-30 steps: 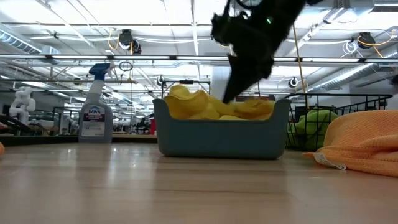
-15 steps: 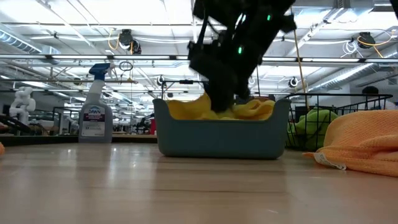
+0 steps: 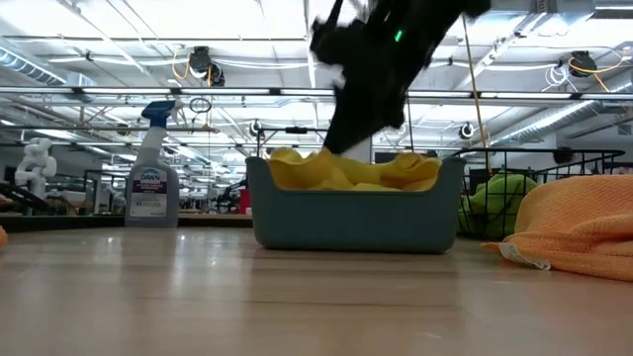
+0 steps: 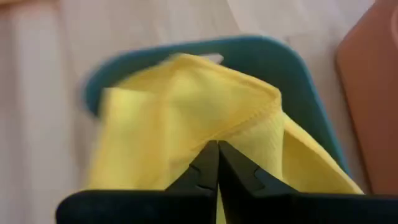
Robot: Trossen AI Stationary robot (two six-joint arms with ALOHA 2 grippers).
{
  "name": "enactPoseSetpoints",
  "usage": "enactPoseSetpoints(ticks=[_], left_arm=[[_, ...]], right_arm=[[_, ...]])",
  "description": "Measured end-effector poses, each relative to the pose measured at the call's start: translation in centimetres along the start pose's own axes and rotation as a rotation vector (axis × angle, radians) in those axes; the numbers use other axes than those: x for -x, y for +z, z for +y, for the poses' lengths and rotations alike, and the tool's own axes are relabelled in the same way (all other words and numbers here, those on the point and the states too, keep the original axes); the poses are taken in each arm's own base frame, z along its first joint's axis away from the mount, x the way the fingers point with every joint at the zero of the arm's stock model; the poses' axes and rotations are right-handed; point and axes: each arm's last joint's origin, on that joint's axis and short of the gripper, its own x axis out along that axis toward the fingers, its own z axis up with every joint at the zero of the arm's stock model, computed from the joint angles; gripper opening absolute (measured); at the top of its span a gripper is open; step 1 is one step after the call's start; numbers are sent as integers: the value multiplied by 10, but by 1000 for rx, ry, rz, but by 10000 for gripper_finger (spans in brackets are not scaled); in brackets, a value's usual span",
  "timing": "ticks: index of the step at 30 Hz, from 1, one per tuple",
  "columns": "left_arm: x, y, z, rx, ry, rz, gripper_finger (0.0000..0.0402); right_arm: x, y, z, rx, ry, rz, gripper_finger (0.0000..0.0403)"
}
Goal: Sort microfiber towel by color & place in baskets
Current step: Put the yellow microfiber towel into the blue bin, then put the left orange microfiber towel into the orange bin
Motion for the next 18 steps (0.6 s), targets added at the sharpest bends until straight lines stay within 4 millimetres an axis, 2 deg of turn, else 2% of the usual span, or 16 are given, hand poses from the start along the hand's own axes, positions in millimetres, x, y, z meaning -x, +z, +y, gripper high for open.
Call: enactPoseSetpoints(ticks=[5, 9, 13, 18], left_arm=[[7, -4, -4, 25, -54, 25, 396], [15, -15, -7, 81, -145, 111, 395], [27, -28, -11, 168, -278, 280, 395], [48, -44, -15, 288, -354, 506, 395]], right_arm=[[46, 1, 11, 42, -1, -62, 0], [77, -9, 26, 82, -29, -102, 0], [93, -28, 48, 104, -1, -100, 0], [105, -67, 81, 100, 66, -125, 0]])
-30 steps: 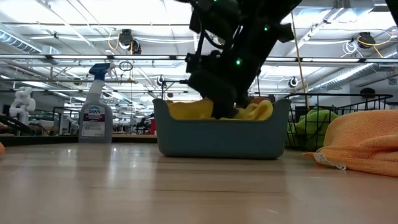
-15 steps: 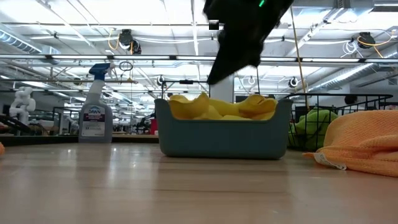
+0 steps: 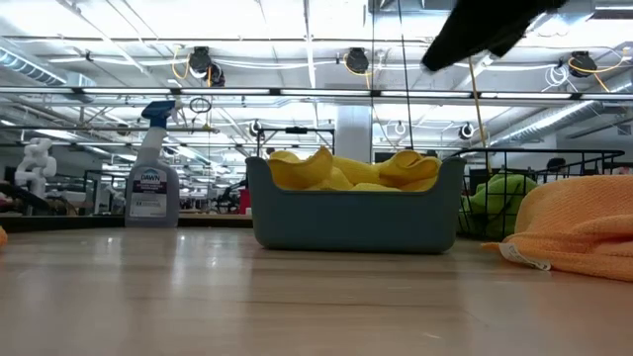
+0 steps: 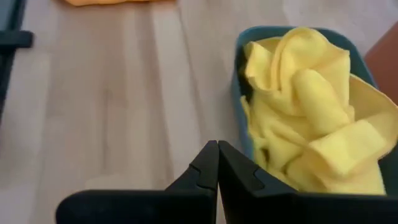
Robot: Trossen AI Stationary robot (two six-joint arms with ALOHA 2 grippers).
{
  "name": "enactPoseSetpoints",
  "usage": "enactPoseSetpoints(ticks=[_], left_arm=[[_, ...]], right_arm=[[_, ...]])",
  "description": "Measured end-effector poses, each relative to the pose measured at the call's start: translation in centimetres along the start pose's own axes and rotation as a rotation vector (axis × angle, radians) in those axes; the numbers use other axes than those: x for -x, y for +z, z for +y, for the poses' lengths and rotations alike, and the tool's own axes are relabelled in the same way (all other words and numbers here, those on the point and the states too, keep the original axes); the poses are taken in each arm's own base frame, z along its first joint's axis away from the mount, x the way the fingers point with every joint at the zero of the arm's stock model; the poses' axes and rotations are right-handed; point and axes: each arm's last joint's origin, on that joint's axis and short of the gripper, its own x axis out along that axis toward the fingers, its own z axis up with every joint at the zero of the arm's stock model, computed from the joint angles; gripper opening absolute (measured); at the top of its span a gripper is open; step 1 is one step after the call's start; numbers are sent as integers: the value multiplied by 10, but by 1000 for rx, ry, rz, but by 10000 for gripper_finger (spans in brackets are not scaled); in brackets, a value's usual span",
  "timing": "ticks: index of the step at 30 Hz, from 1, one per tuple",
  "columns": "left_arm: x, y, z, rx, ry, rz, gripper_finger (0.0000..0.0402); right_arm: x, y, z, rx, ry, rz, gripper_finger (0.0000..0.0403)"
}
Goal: Sort microfiber towel by color & place in baskets
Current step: Put the left orange microfiber towel into the orange bin
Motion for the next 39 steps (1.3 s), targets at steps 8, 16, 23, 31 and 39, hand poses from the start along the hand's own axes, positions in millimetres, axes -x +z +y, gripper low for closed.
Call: enactPoseSetpoints(ticks=[8, 16, 23, 31, 39], left_arm=[[9, -41, -12, 96, 17, 159, 396], [-32, -76, -31, 133, 118, 310, 396], [-69, -108, -39, 122, 216, 441, 396], [-92, -121, -41, 81, 269, 471, 387], [-96, -119, -41, 80, 254, 468, 252]], right_arm=[[35, -32, 41, 67, -11, -175, 0], [40, -33, 46, 88, -14, -217, 0], [38, -31, 46, 84, -2, -211, 0], [35, -28, 43, 74, -11, -211, 0], [34, -27, 42, 74, -10, -212, 0]])
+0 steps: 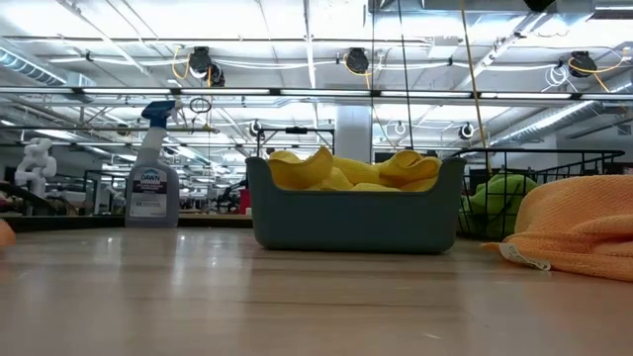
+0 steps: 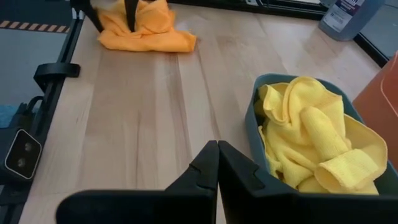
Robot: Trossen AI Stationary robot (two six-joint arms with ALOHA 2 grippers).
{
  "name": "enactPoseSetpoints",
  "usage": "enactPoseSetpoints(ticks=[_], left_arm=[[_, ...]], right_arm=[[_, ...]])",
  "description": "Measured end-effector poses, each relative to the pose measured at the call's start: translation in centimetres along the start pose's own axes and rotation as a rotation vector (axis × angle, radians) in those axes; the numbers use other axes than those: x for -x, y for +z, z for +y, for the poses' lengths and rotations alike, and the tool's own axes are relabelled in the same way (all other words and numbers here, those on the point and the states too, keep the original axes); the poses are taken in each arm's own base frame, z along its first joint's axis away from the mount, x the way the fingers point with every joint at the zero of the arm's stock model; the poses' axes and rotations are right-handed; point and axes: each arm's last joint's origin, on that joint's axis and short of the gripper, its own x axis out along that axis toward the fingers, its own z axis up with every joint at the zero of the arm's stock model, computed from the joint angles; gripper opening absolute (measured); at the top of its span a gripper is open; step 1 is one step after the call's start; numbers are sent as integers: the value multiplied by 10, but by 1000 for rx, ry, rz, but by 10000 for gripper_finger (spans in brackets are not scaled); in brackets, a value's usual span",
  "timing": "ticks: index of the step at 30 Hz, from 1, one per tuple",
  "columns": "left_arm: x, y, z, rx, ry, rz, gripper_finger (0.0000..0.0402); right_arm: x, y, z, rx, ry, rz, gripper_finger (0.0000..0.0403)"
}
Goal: Sort microfiber towel by color & place in baskets
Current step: Put the left orange microfiber towel into the orange bin
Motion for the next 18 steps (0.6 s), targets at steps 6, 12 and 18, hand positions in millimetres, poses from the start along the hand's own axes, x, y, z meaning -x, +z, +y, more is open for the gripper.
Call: enactPoseSetpoints(ticks=[6, 12, 18], left_arm=[[2, 6, 2, -75, 39, -56, 80], [38, 21, 15, -96, 113, -206, 34], [87, 37, 35, -136, 105, -509, 49]], right_arm=[[0, 2, 1, 8, 11, -18, 0], [-3, 7, 2, 5, 15, -53, 0], [-17, 7, 7, 33, 14, -132, 0]])
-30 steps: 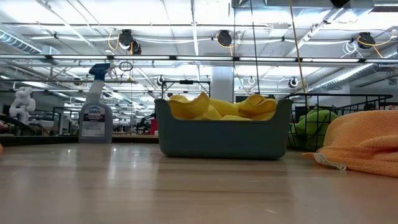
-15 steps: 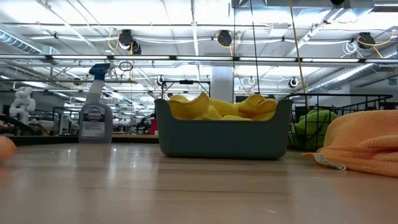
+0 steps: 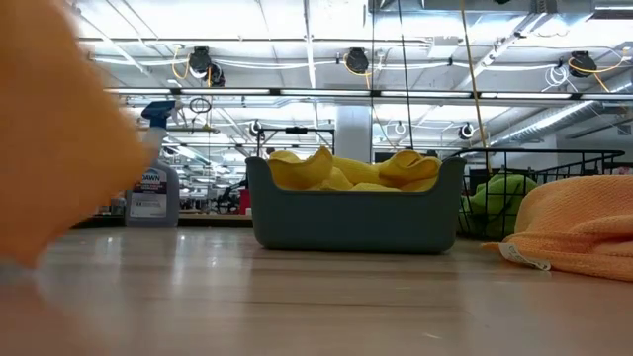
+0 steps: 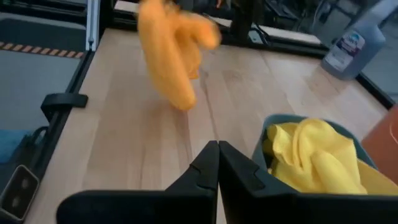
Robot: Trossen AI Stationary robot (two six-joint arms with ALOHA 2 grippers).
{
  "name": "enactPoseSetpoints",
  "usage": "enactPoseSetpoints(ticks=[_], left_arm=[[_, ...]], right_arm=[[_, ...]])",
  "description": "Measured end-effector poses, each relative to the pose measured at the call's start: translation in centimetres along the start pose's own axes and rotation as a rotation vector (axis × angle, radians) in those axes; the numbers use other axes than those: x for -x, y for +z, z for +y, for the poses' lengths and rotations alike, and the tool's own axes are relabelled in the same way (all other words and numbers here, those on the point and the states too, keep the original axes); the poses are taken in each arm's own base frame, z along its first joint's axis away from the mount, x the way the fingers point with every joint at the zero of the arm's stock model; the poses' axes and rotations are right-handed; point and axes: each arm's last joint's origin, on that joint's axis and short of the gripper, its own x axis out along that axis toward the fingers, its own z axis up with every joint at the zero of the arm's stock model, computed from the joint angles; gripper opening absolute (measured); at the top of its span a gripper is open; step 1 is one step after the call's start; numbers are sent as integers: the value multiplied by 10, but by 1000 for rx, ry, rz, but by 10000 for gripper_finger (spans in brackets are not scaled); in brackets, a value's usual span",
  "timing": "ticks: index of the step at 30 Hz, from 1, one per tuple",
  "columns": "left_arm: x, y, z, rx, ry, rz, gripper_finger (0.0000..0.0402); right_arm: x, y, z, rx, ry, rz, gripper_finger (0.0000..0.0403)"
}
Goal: Sort microfiber towel by color & place in baskets
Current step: Put the left orange microfiber towel into the orange bin
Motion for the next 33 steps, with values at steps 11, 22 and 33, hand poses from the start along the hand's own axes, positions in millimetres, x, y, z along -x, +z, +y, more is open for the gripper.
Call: enactPoseSetpoints(ticks=[11, 22, 33], left_arm=[[37, 41, 46, 31, 97, -421, 38], [22, 67, 50, 71, 162, -473, 40], [18, 111, 32, 8, -66, -516, 40]], right_arm=[[-49, -2, 18, 113, -6, -207, 4], [-59, 15, 15, 148, -117, -404, 151], [-82, 27, -15, 187, -210, -416, 276]])
